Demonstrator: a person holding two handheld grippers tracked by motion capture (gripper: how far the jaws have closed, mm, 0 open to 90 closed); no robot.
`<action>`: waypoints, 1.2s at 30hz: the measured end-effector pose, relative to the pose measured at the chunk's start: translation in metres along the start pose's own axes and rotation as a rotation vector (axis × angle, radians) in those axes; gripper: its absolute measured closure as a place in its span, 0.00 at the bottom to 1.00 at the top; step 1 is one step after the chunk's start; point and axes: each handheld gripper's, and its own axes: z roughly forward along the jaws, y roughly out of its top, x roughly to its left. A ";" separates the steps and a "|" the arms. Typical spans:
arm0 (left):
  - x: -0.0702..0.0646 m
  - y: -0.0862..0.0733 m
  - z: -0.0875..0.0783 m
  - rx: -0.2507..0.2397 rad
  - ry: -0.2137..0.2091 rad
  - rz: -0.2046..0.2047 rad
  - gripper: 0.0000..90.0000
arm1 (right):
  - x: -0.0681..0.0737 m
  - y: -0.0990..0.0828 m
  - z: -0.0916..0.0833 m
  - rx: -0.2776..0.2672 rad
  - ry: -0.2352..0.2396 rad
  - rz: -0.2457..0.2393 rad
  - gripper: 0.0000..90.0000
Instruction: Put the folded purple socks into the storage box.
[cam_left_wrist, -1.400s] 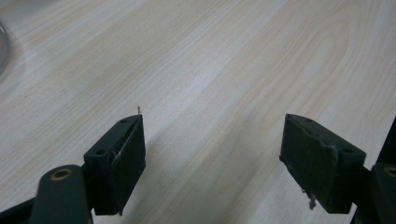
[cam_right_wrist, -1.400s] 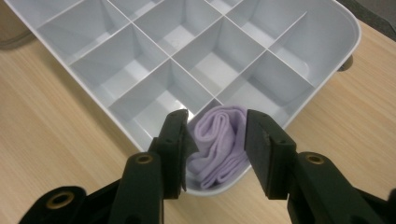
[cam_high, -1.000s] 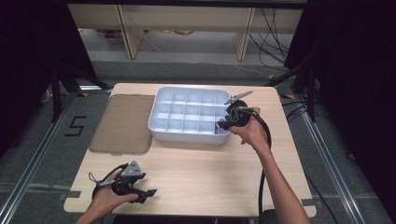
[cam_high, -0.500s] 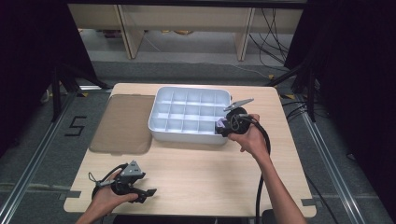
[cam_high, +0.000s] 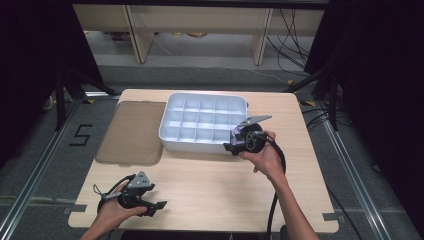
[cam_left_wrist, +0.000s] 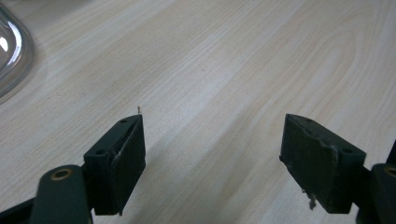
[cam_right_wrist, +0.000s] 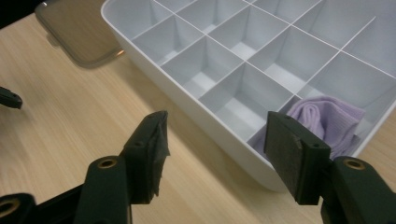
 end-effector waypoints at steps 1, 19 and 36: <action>0.000 0.000 0.000 -0.003 -0.001 -0.003 0.24 | 0.005 -0.001 0.001 -0.013 0.012 0.041 0.44; 0.000 -0.002 0.000 -0.013 0.006 -0.003 0.24 | 0.015 -0.020 -0.003 -0.057 0.059 0.032 0.37; 0.001 -0.003 0.000 -0.009 0.007 -0.012 0.24 | 0.031 -0.048 0.000 -0.026 0.088 0.050 0.31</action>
